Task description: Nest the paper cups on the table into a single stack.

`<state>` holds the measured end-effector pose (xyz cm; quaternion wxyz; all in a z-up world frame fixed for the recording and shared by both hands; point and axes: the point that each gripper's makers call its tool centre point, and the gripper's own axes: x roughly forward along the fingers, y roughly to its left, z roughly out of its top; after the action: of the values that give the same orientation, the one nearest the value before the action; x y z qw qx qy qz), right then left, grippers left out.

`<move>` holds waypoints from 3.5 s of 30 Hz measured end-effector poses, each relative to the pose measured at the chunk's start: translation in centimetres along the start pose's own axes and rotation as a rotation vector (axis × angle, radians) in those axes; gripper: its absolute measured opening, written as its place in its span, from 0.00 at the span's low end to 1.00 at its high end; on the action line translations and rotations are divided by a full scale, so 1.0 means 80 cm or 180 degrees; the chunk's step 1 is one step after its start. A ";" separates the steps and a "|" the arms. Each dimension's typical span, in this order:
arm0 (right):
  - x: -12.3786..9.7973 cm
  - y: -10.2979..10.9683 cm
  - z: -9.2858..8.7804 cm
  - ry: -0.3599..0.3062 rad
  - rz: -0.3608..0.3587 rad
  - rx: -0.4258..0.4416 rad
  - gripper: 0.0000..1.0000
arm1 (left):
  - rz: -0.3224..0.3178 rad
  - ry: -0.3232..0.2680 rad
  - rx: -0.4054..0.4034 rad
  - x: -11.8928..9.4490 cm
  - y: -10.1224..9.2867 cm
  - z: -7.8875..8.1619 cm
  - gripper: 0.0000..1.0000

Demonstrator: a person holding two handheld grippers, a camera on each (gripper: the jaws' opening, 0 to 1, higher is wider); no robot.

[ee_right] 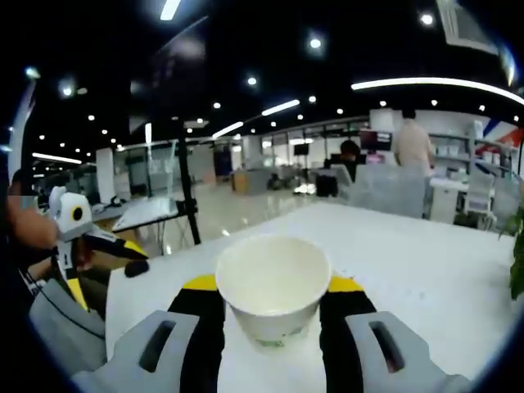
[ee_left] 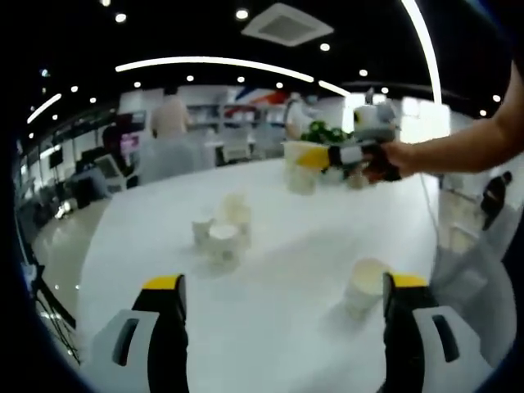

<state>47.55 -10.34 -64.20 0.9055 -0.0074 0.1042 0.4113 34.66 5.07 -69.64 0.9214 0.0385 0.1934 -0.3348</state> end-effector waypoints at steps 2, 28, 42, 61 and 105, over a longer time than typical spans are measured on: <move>-0.010 0.011 0.002 -0.0013 0.0006 0.0029 0.42 | 0.0007 -0.0006 -0.0037 -0.005 -0.005 0.002 0.99; -0.055 0.093 -0.006 0.0000 0.0122 -0.0036 0.42 | -0.0063 -0.0038 0.0058 -0.033 -0.030 -0.001 0.99; -0.072 0.116 -0.010 -0.0033 0.0216 -0.0019 0.42 | -0.0094 -0.0030 0.0045 -0.017 -0.025 -0.007 0.99; -0.082 0.161 -0.009 -0.0118 0.0390 -0.0032 0.42 | 0.0056 -0.0098 -0.0018 -0.026 -0.008 -0.007 0.99; -0.089 0.166 -0.097 -0.0133 0.0363 0.0030 0.42 | -0.0006 -0.0036 0.0013 -0.013 -0.016 -0.014 0.99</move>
<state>31.62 -7.63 -69.46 0.8826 0.0113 0.0875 0.4619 32.75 4.91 -70.21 0.9221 0.0383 0.1874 -0.3362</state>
